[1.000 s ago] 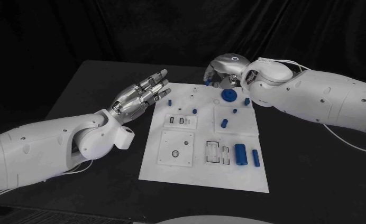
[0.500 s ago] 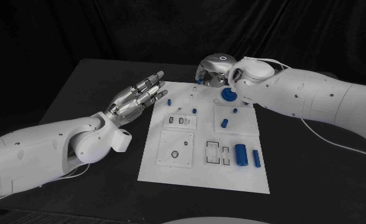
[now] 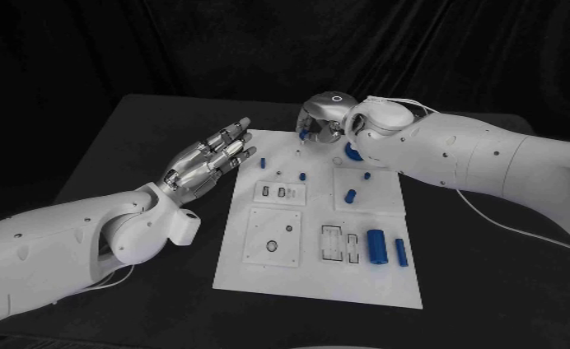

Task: Assemble the parts on the task board

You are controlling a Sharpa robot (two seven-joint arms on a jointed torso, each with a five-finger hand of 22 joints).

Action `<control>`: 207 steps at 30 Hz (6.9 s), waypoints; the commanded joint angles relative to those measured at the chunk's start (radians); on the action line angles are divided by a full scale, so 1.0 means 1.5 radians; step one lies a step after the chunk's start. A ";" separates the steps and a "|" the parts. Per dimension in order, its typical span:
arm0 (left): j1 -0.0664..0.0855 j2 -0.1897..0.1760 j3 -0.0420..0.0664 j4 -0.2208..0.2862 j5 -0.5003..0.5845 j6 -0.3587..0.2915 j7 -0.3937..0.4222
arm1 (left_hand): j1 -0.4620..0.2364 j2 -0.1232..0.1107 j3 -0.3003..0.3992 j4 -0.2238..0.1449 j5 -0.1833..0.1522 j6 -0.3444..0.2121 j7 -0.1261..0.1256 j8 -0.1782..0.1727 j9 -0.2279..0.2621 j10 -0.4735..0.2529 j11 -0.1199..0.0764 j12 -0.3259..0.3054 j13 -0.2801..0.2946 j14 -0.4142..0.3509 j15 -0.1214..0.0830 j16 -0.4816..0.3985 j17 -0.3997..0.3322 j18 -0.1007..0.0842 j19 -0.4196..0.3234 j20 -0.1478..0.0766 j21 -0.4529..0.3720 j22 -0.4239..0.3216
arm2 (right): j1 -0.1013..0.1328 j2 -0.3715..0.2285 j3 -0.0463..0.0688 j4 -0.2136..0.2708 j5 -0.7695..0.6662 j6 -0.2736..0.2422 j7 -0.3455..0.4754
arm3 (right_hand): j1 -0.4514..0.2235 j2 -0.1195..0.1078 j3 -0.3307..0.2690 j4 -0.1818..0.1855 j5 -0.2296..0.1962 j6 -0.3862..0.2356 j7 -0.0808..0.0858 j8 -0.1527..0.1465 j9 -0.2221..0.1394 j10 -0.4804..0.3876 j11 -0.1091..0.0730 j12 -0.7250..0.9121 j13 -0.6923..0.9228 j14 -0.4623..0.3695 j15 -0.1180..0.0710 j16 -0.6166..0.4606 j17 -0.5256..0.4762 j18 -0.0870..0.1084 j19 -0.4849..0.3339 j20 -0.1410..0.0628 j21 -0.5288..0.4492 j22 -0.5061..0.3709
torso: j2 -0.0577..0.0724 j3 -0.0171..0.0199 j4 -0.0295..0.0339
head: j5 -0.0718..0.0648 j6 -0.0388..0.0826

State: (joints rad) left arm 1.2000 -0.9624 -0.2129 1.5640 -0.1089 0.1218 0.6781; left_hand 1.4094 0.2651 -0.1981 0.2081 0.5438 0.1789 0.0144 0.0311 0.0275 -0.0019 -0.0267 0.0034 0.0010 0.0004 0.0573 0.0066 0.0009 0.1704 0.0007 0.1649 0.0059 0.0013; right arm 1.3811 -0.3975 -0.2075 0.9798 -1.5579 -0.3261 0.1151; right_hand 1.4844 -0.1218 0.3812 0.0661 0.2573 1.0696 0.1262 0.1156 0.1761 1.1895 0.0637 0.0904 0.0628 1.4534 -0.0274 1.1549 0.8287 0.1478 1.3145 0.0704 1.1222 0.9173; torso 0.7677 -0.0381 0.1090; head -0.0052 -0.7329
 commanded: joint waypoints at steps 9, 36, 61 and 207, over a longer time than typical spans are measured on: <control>0.002 -0.002 0.001 0.006 0.000 -0.002 0.059 | 0.004 0.000 0.002 -0.005 0.005 0.004 0.000 0.003 0.000 0.001 0.007 -0.002 -0.001 0.000 -0.004 -0.004 -0.001 0.004 0.000 -0.003 -0.004 -0.001 | -0.006 0.003 0.000 -0.005 0.000 0.015 -0.018 | -0.004 -0.003 0.005 0.001 -0.002 -0.009 -0.001 -0.006 0.001 -0.007 0.003 -0.008 0.001 0.000 0.003 0.004 0.002 -0.010 -0.003 0.006 0.004 0.002 | -0.001 -0.0019 -0.0009 | 0.006 -0.003; 0.002 0.006 0.001 -0.007 0.000 0.004 0.050 | 0.004 0.000 0.002 -0.005 0.005 0.001 0.001 0.002 0.000 0.001 0.007 -0.002 -0.001 0.000 -0.004 -0.004 -0.001 0.005 0.000 -0.002 -0.004 -0.001 | -0.011 -0.006 0.000 0.013 0.000 0.026 -0.023 | 0.000 -0.005 0.015 -0.005 0.011 -0.019 0.002 -0.014 0.002 -0.016 0.007 -0.016 0.001 -0.004 0.005 0.006 0.005 -0.010 -0.008 0.008 0.008 0.010 | -0.002 -0.0006 -0.0005 | 0.003 -0.004; 0.002 0.009 0.001 -0.014 0.017 0.007 0.042 | 0.002 0.002 0.003 -0.006 0.005 -0.004 0.002 0.001 -0.001 0.001 0.009 -0.002 -0.001 0.000 -0.002 -0.004 -0.001 0.005 0.000 0.001 -0.004 -0.001 | -0.011 -0.028 0.000 0.028 0.000 -0.058 -0.056 | -0.012 0.009 -0.063 -0.030 -0.016 -0.341 -0.071 -0.037 -0.077 -0.306 0.010 0.002 0.004 -0.064 -0.002 -0.038 -0.056 0.005 -0.077 0.005 -0.059 -0.031 | -0.002 -0.0016 -0.0005 | 0.008 0.000; 0.001 0.003 0.000 -0.021 0.018 0.030 0.022 | 0.001 0.002 0.006 -0.015 0.007 -0.006 0.002 0.000 -0.001 0.001 0.010 -0.002 -0.001 0.000 0.014 -0.004 -0.001 0.004 0.000 0.011 -0.004 -0.001 | 0.005 -0.196 0.000 0.246 -0.033 0.015 -0.120 | -0.113 0.013 -0.083 0.018 0.154 -0.069 -0.010 0.052 0.047 0.254 -0.020 0.987 1.005 0.078 -0.004 0.277 0.495 -0.058 0.081 0.002 0.172 0.325 | -0.007 -0.0036 -0.0172 | 0.020 -0.009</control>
State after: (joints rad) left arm 1.2000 -0.9598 -0.2132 1.5304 -0.0863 0.1532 0.6785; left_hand 1.4093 0.2651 -0.1872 0.1912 0.5510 0.1751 0.0181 0.0310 0.0271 -0.0023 -0.0199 0.0034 0.0012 0.0004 0.0715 0.0066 0.0009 0.1703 -0.0003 0.1731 0.0059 0.0009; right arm 1.3863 -0.6977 -0.2075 1.3463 -1.6124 -0.2951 -0.0797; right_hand 1.3258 -0.0997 0.2592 0.0988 0.4900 0.9284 0.1399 0.1753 0.1866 1.4641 0.0281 1.5673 1.3073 1.4659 -0.0400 1.5681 1.3074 0.0778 1.4371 0.0670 1.3733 1.3078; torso 0.7556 -0.0427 0.0818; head 0.0260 -0.7470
